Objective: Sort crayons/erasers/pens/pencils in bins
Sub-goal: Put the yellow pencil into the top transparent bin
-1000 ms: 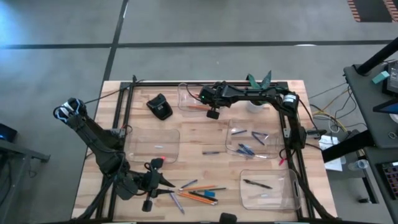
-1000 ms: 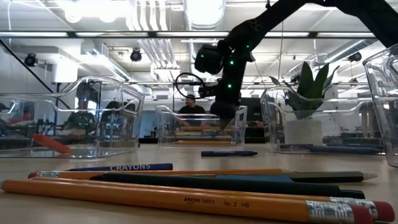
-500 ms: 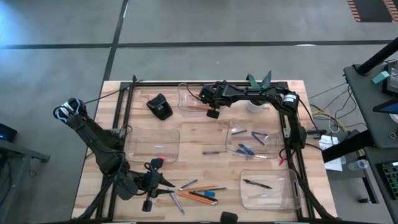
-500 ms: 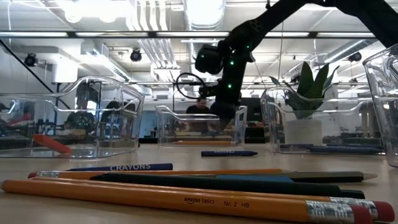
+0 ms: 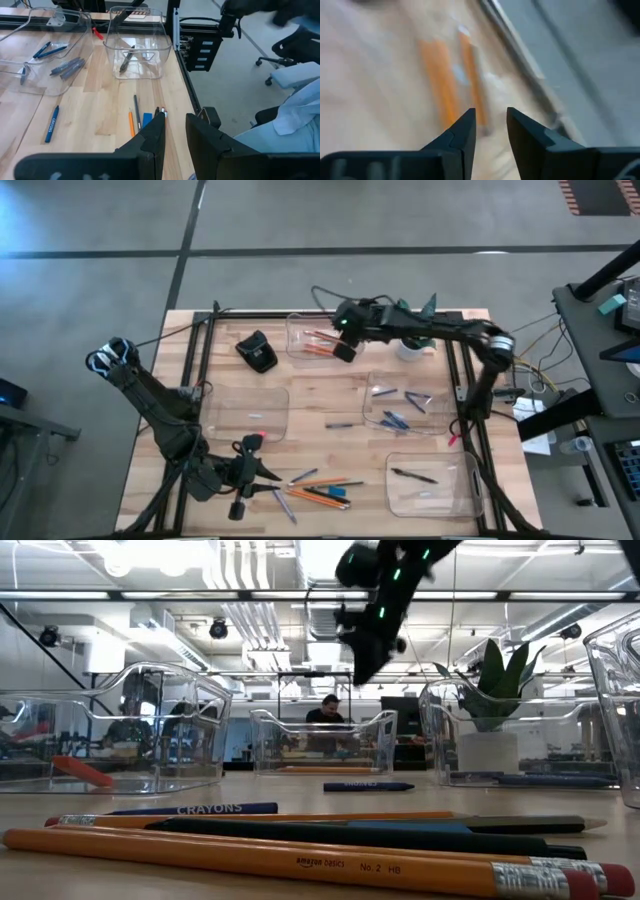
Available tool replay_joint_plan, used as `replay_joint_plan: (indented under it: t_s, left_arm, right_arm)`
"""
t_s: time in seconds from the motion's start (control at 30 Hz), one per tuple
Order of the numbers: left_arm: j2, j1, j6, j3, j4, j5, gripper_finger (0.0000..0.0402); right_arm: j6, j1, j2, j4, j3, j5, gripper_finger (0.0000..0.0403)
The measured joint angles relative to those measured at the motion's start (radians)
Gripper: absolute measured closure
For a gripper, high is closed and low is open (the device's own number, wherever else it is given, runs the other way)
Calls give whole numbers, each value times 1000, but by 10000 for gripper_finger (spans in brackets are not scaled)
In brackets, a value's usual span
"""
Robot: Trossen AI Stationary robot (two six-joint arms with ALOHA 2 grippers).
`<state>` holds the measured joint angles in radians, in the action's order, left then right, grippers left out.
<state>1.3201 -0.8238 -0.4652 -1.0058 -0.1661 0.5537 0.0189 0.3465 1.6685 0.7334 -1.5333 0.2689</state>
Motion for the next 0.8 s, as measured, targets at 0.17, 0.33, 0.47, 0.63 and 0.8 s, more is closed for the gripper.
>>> replay_joint_plan:
  t_s: [0.17, 0.33, 0.47, 0.63, 0.8]
  left_arm:
    - [9, 0, 0, 0, 4, 21, 340]
    - [52, 0, 0, 0, 3, 42, 340]
    - [96, 0, 1, 0, 26, 56, 340]
    - [124, -3, 1, -7, 56, 58, 340]
    - [117, -8, 2, -7, 79, 58, 340]
  right_arm:
    - [148, -94, -109, -3, 13, -317, 309]
    - [232, -280, -126, -1, 49, -331, 310]
    - [306, -448, -90, -13, 72, -329, 310]
    - [349, -634, 6, -66, 73, -324, 310]
    - [349, -751, 129, -184, 66, -322, 310]
